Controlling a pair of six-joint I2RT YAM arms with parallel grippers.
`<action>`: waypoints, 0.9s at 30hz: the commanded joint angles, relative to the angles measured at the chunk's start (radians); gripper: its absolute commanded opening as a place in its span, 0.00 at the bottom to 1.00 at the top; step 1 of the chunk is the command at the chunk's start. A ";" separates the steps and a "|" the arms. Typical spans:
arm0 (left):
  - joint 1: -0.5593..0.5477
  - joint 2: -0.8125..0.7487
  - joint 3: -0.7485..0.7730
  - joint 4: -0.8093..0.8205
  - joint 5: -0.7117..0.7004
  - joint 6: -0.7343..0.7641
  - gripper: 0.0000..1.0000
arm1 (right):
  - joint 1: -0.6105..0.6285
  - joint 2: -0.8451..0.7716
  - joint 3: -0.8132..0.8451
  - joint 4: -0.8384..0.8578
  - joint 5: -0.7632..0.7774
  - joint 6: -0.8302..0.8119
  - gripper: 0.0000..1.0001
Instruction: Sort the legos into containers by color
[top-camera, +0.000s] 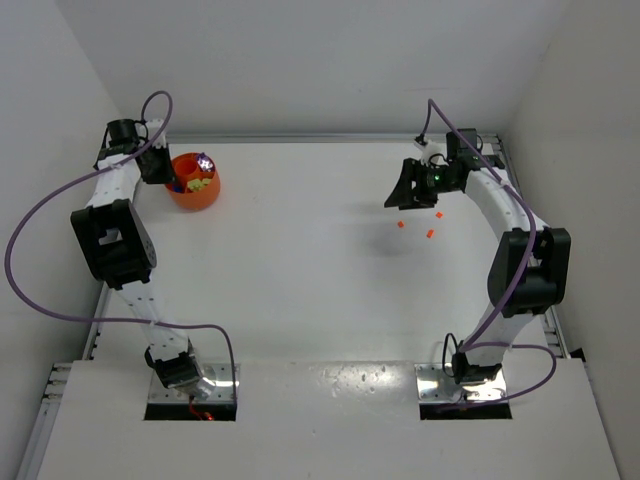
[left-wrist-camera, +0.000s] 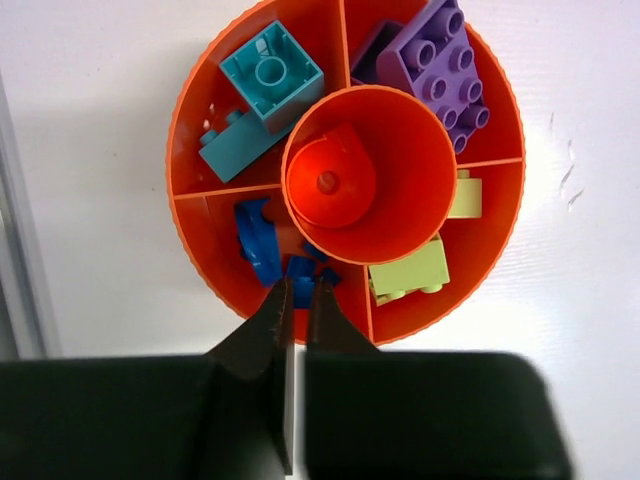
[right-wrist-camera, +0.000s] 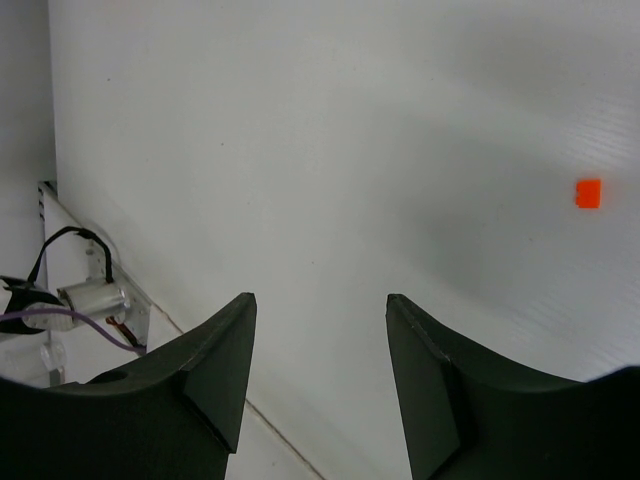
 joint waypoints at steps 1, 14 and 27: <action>-0.007 -0.008 0.008 0.018 0.013 0.003 0.00 | 0.006 -0.030 0.000 0.017 -0.002 -0.016 0.56; -0.007 -0.008 0.006 0.018 0.013 -0.008 0.50 | 0.006 -0.030 -0.009 0.017 -0.002 -0.025 0.56; -0.007 -0.054 -0.035 0.036 -0.036 -0.052 0.31 | 0.006 -0.030 -0.009 0.017 -0.020 -0.025 0.56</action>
